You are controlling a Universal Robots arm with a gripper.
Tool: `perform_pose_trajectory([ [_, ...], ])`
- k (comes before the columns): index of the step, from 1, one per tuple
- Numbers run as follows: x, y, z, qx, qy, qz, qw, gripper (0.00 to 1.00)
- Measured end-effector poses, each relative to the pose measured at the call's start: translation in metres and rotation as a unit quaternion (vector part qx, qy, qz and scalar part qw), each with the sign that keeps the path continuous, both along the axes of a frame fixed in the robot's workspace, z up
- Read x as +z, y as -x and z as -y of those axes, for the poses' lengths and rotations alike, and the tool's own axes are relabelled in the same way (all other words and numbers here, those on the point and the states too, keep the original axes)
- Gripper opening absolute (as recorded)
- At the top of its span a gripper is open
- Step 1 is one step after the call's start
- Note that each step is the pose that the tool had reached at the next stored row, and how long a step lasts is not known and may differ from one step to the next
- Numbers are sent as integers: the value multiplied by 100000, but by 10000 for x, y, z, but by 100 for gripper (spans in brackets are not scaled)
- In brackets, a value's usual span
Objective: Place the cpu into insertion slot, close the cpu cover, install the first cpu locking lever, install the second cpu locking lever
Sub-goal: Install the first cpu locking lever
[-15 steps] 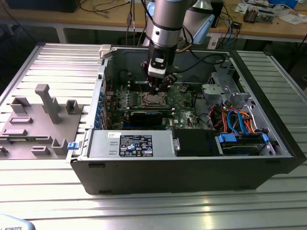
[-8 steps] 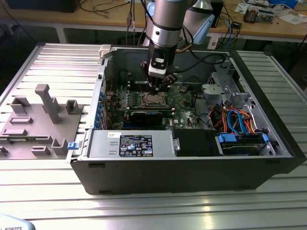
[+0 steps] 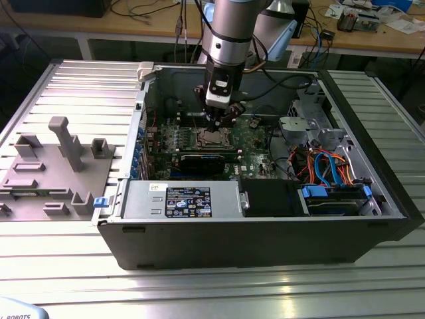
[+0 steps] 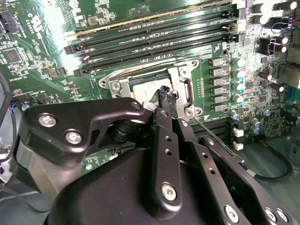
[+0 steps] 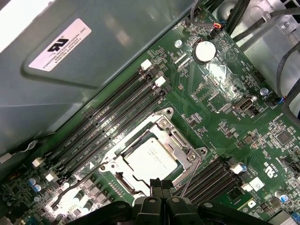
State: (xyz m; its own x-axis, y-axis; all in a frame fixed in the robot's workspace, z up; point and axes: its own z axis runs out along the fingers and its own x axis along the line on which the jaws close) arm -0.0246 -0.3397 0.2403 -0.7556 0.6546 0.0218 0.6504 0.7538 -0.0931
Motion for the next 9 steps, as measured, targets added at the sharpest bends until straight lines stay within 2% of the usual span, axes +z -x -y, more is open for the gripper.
perform_pose_trajectory([
  [9,0,0,0,468,0,0,99999,11],
])
